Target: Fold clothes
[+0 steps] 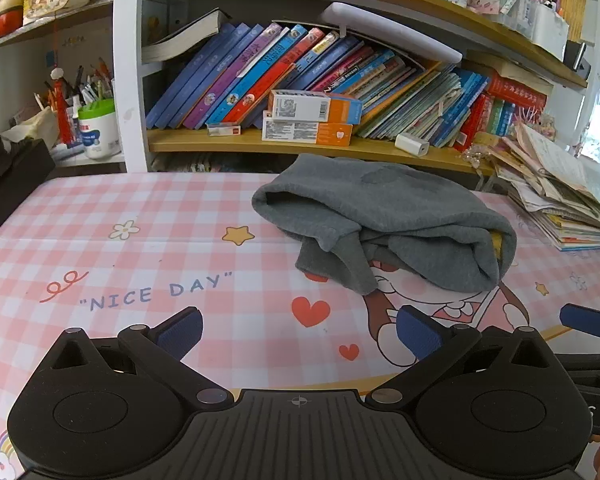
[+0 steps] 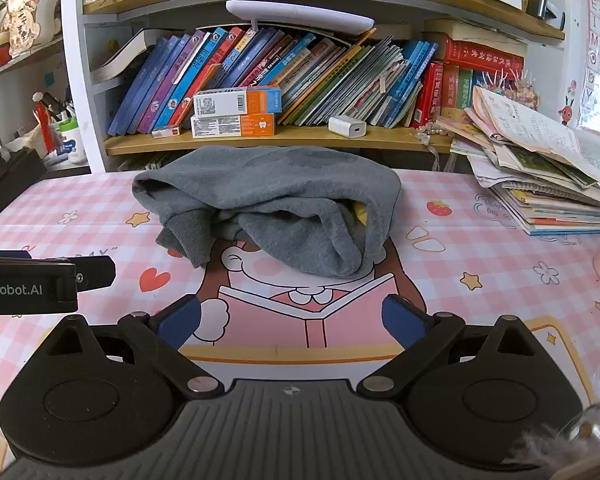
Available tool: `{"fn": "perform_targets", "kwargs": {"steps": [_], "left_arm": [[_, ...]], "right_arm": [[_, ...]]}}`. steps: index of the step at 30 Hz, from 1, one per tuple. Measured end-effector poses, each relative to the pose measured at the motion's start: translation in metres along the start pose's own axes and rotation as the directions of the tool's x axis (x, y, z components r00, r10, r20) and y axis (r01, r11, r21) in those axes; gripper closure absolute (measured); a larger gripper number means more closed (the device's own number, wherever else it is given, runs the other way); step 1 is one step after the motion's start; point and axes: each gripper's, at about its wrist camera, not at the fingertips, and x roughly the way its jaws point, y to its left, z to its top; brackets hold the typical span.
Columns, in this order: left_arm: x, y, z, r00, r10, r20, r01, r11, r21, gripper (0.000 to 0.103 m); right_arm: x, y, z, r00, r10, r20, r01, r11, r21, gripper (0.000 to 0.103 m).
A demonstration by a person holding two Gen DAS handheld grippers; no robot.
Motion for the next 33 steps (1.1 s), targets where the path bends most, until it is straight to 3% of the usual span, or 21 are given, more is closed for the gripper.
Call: {"fn": "perform_targets", "kwargs": {"steps": [33], "left_arm": [[-0.0009,-0.0007,-0.0004,1.0,0.004,-0.001,-0.004,1.0,0.002,0.0]], "right_arm": [[-0.0015,0.0004,0.0004,1.0,-0.004,-0.002,0.004,1.0,-0.002,0.005]]}}
